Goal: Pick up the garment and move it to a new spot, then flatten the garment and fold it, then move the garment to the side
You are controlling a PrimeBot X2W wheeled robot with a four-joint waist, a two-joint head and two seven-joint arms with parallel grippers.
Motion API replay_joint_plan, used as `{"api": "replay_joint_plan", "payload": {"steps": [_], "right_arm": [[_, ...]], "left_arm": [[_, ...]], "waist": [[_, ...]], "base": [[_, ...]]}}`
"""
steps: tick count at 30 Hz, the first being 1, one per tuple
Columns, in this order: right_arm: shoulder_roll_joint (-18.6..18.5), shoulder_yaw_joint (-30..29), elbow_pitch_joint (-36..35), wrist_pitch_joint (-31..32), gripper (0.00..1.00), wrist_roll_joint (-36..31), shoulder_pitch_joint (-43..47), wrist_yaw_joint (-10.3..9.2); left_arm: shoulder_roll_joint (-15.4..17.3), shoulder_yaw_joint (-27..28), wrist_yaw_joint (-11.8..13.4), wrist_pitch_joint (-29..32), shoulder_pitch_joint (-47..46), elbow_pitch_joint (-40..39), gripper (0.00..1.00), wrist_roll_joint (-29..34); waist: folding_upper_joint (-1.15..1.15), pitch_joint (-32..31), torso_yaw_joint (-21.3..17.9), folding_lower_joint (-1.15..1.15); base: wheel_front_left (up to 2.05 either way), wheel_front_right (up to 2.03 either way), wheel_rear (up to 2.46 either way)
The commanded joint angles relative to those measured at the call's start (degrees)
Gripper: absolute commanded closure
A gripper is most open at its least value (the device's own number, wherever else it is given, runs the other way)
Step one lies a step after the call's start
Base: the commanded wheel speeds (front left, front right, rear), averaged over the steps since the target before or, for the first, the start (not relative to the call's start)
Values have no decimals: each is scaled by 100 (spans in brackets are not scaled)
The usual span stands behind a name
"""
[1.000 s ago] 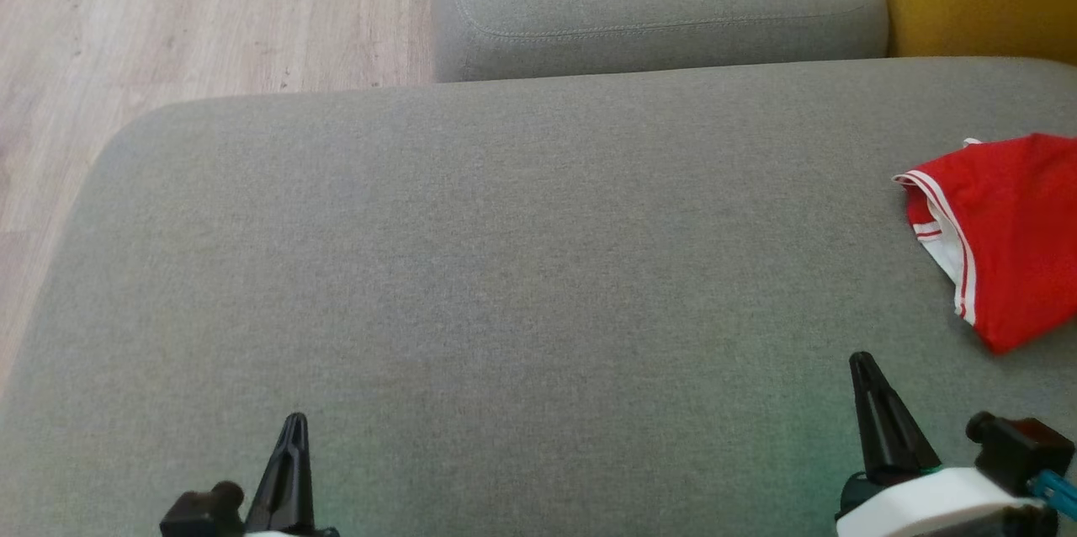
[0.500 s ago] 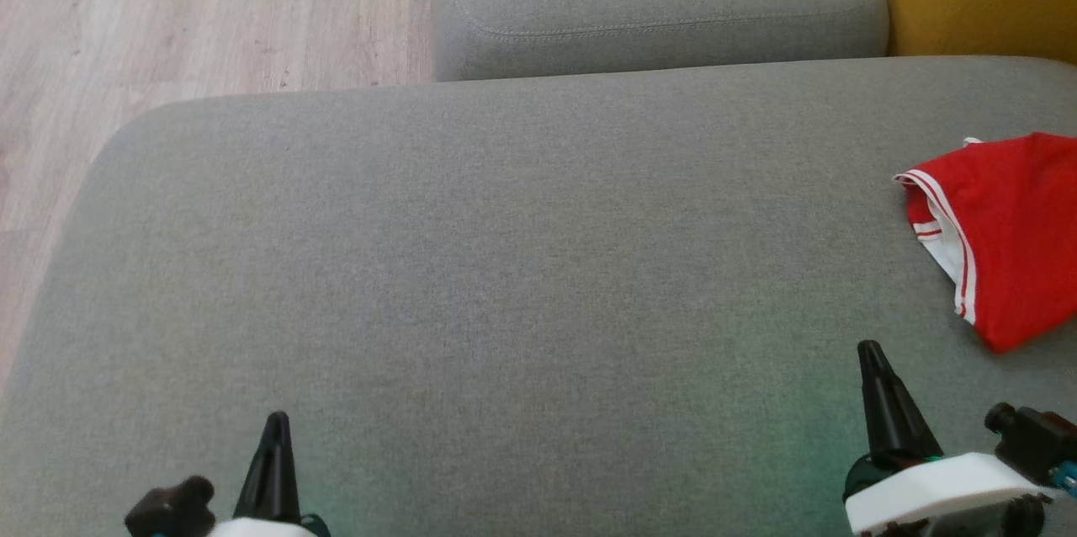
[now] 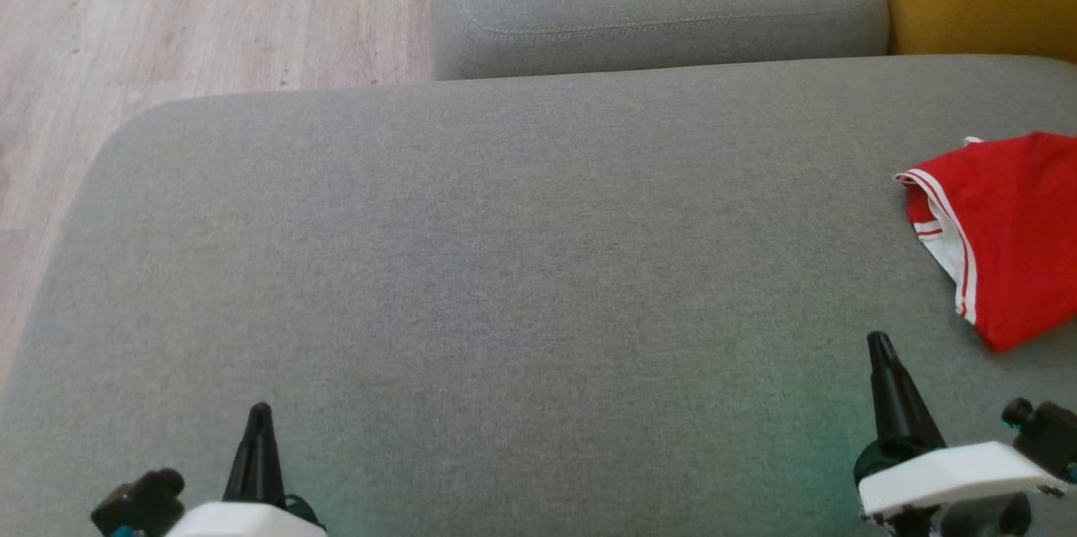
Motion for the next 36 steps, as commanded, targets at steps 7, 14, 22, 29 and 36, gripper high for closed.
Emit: {"api": "replay_joint_plan", "payload": {"steps": [7, 14, 22, 29, 36], "right_arm": [[-137, -40, -67, 34, 100, 596, -404, -2], [-150, -77, 43, 64, 100, 1118, -516, -2], [-159, -117, 154, 97, 100, 1636, -629, -2], [-165, -149, 236, 123, 100, 2021, -713, -2], [-170, -189, 333, 155, 100, 2471, -812, -3]], "left_arm": [[-31, 283, -118, 93, -408, -114, 100, -517], [-94, 429, -207, 199, -489, -90, 100, -985], [-158, 577, -297, 306, -570, -66, 100, -1452], [-207, 688, -364, 387, -631, -48, 100, -1799], [-265, 819, -443, 482, -702, -27, 100, -2206]], "waist": [[0, 5, -1, 0], [0, 11, -2, 0], [0, 17, -3, 0], [0, 21, -4, 0], [0, 26, -6, 0]], "base": [[0, 0, 0], [0, 0, 0], [0, 0, 0], [0, 0, 0], [0, 0, 0]]}}
